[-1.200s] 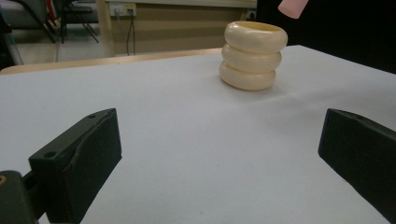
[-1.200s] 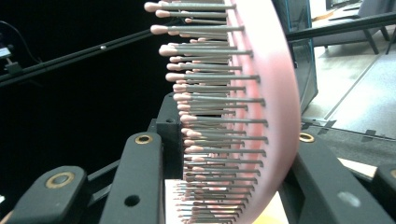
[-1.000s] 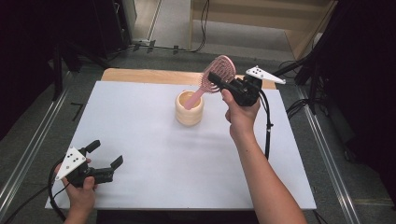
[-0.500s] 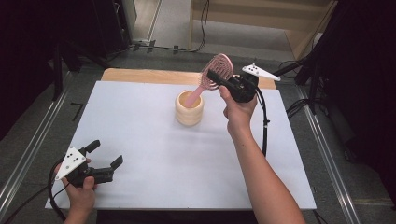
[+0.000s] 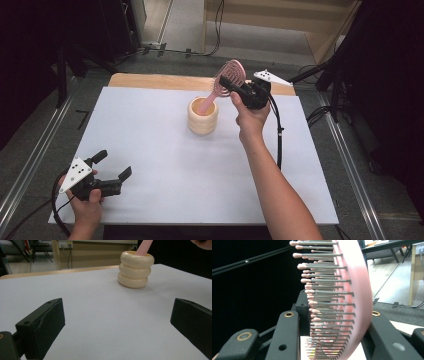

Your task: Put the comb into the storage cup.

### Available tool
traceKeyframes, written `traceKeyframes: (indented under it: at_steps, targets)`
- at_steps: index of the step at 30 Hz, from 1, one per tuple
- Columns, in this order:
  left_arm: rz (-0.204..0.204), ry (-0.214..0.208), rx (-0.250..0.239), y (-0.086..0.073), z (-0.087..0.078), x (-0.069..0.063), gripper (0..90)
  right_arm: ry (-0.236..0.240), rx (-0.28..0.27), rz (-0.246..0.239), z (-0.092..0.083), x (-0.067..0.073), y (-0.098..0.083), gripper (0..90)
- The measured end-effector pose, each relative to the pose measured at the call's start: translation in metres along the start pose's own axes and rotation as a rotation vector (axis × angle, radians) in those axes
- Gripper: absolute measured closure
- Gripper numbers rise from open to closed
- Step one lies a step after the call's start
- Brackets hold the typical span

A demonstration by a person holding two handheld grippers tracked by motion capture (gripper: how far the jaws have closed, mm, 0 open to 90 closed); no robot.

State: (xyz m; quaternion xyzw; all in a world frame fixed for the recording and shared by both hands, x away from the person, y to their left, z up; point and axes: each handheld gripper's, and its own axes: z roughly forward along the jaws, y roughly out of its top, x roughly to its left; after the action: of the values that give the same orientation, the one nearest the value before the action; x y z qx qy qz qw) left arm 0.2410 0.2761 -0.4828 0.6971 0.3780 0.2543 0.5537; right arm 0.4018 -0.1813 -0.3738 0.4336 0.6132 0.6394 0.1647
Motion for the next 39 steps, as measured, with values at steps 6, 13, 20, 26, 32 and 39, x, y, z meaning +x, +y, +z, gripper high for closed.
traceKeyframes:
  at_steps: [6, 13, 20, 26, 32, 39]
  targets:
    - [0.0, 0.002, -0.001, 0.0, 0.0, 0.0, 0.0, -0.007, 0.011, 0.008, 0.004, -0.001, -0.005, 61.3]
    - [0.0, 0.0, 0.001, 0.0, 0.0, 0.0, 0.0, -0.013, 0.032, -0.005, 0.011, 0.0, -0.012, 61.3]
    - [0.001, 0.0, 0.002, 0.0, 0.0, 0.0, 0.0, -0.015, 0.061, -0.001, 0.018, 0.001, -0.022, 61.3]
    - [0.002, 0.0, 0.001, 0.0, 0.0, 0.0, 0.0, -0.019, 0.081, 0.003, 0.023, 0.0, -0.031, 61.3]
    - [0.002, 0.0, 0.001, 0.0, 0.0, 0.0, 0.0, -0.024, 0.1, 0.005, 0.026, -0.002, -0.038, 61.3]
    - [0.003, 0.0, 0.003, 0.0, -0.001, 0.0, 0.0, -0.029, 0.113, 0.003, 0.03, -0.002, -0.043, 61.3]
